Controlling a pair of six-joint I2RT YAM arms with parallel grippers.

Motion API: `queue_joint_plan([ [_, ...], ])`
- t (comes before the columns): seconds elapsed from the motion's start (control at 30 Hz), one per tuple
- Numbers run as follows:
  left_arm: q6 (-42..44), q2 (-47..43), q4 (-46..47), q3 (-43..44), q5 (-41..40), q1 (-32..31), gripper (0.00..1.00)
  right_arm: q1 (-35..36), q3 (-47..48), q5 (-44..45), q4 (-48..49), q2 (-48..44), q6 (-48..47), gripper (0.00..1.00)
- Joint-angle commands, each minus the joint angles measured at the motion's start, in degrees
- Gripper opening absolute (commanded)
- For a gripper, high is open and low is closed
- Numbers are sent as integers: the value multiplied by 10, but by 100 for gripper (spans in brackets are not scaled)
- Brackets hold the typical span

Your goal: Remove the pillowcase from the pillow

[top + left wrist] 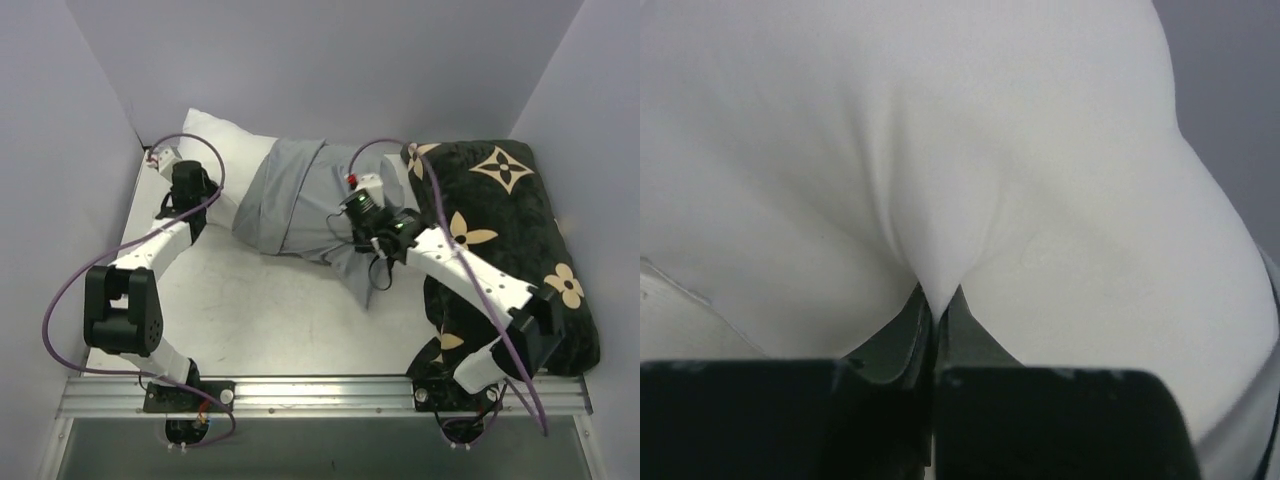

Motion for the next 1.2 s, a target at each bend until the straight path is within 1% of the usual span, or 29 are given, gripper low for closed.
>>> queue_joint_plan([
  [0.0, 12, -9, -31, 51, 0, 83, 0, -77, -22, 32, -62, -117, 1, 0],
  [0.03, 16, -8, -39, 57, 4, 91, 0, -96, -28, 23, -69, -156, 1, 0],
  [0.07, 19, -7, -43, 61, 5, 99, 0, -136, -32, 20, -75, -172, -2, 0],
  [0.1, 21, -7, -49, 64, 4, 110, 0, -154, -33, 18, -81, -188, 0, 0],
  [0.17, 26, -3, -62, 78, -1, 118, 0, -194, -23, -3, -97, -226, 0, 0],
  [0.2, 26, -2, -64, 81, -4, 121, 0, -229, -16, -9, -100, -238, 1, 0],
  [0.23, 26, -2, -84, 86, -5, 124, 0, -248, -1, -15, -107, -257, 3, 0],
  [0.27, 26, -1, -94, 88, -12, 123, 0, -263, 9, -20, -110, -265, 3, 0],
  [0.3, 26, 1, -100, 92, -15, 123, 0, -296, 18, -30, -113, -273, 5, 0],
  [0.37, 28, 5, -110, 96, -20, 127, 0, -326, 47, -42, -120, -290, 7, 0],
  [0.47, 30, 11, -121, 101, -18, 132, 0, -394, 83, -82, -129, -307, 13, 0],
  [0.53, 34, 14, -130, 105, -18, 133, 0, -424, 101, -117, -135, -307, 23, 0],
  [0.6, 34, 19, -133, 109, -12, 134, 0, -431, 121, -143, -135, -306, 32, 0],
  [0.63, 34, 18, -135, 109, -8, 134, 0, -427, 122, -182, -130, -305, 35, 0],
  [0.7, 36, 14, -132, 106, 5, 133, 0, -408, 120, -230, -123, -298, 34, 0],
  [0.73, 41, 11, -128, 104, 6, 131, 0, -385, 121, -213, -124, -283, 31, 0],
  [0.77, 43, 7, -128, 102, 7, 129, 0, -317, 121, -184, -128, -272, 17, 0],
  [0.83, 48, 4, -131, 101, 12, 120, 0, -259, 114, -154, -130, -237, 6, 0],
  [0.87, 49, 2, -132, 101, 12, 116, 0, -204, 111, -130, -131, -224, -1, 3],
  [0.9, 49, 1, -133, 98, 12, 113, 0, -180, 103, -113, -131, -198, -4, 8],
  [0.93, 48, -1, -132, 94, 13, 112, 0, -152, 98, -99, -128, -186, -10, 17],
  [0.97, 48, -2, -131, 92, 14, 112, 0, -123, 93, -81, -127, -172, -11, 21],
  [1.0, 47, -3, -129, 87, 14, 112, 0, -112, 88, -82, -115, -160, -10, 24],
  [1.03, 47, -4, -125, 83, 14, 111, 0, -105, 62, -92, -98, -142, -14, 28],
  [1.07, 47, -5, -124, 80, 15, 109, 0, -100, 47, -132, -77, -138, -15, 30],
  [1.1, 47, -5, -123, 77, 16, 107, 0, -99, 33, -152, -42, -124, -10, 33],
  [1.17, 45, -5, -120, 69, 17, 104, 0, -95, -6, -180, -12, -113, -4, 41],
])
